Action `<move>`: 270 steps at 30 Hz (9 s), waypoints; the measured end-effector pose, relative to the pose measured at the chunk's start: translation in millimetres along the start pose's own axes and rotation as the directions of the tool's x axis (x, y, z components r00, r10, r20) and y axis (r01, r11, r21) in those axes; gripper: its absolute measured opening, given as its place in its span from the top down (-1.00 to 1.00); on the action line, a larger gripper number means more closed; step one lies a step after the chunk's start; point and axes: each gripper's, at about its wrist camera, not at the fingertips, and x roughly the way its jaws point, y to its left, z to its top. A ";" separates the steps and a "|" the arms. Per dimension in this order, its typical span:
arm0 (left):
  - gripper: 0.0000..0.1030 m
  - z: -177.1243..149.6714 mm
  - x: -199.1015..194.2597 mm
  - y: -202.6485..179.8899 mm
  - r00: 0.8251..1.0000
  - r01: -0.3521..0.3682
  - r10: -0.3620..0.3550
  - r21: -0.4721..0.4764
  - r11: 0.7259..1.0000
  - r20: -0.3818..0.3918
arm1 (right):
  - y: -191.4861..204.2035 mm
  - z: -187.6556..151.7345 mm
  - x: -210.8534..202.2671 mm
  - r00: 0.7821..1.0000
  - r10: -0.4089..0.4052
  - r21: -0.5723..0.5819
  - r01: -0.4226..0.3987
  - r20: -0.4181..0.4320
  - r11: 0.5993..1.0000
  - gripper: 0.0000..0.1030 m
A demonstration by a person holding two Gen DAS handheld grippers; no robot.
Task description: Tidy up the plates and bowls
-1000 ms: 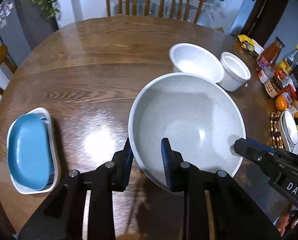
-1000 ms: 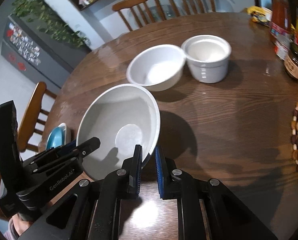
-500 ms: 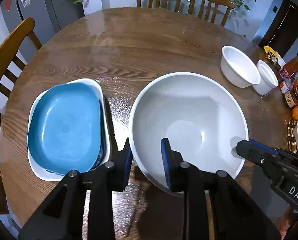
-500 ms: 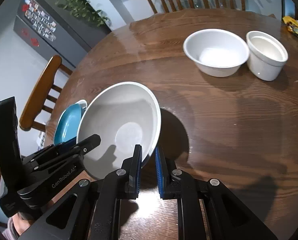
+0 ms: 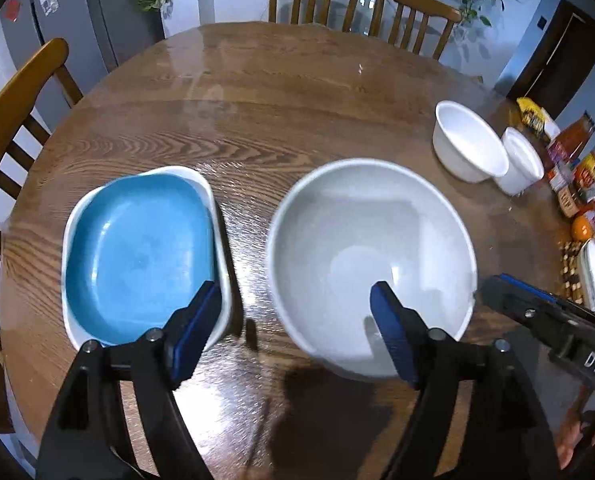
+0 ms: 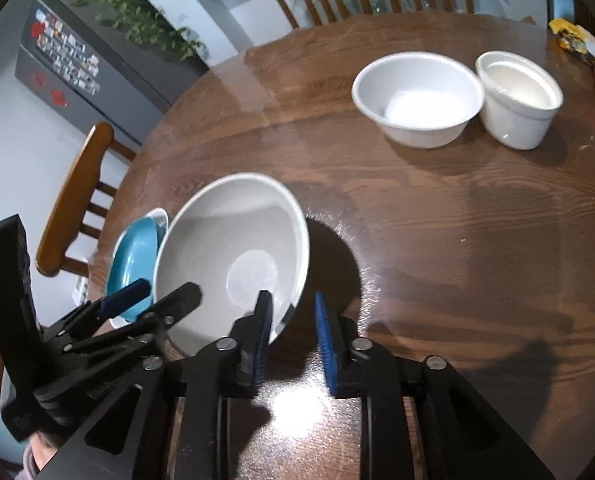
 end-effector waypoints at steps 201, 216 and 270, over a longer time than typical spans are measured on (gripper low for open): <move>-0.42 6.6 -8.2 -33.1 0.992 -0.095 0.080 0.165 0.982 0.095 | 27.8 -3.5 -16.9 0.996 -0.047 -0.074 0.053 0.071 0.996 0.51; -0.74 2.3 -40.6 -49.2 0.981 -0.095 0.061 0.184 0.978 0.182 | -3.2 -7.1 -60.5 0.981 -0.009 -0.010 0.011 0.191 1.000 0.18; -0.97 124.2 50.3 -232.2 1.000 0.010 -0.011 0.271 0.963 0.002 | -165.4 103.0 -95.0 0.956 -0.238 0.208 0.202 0.170 0.957 0.00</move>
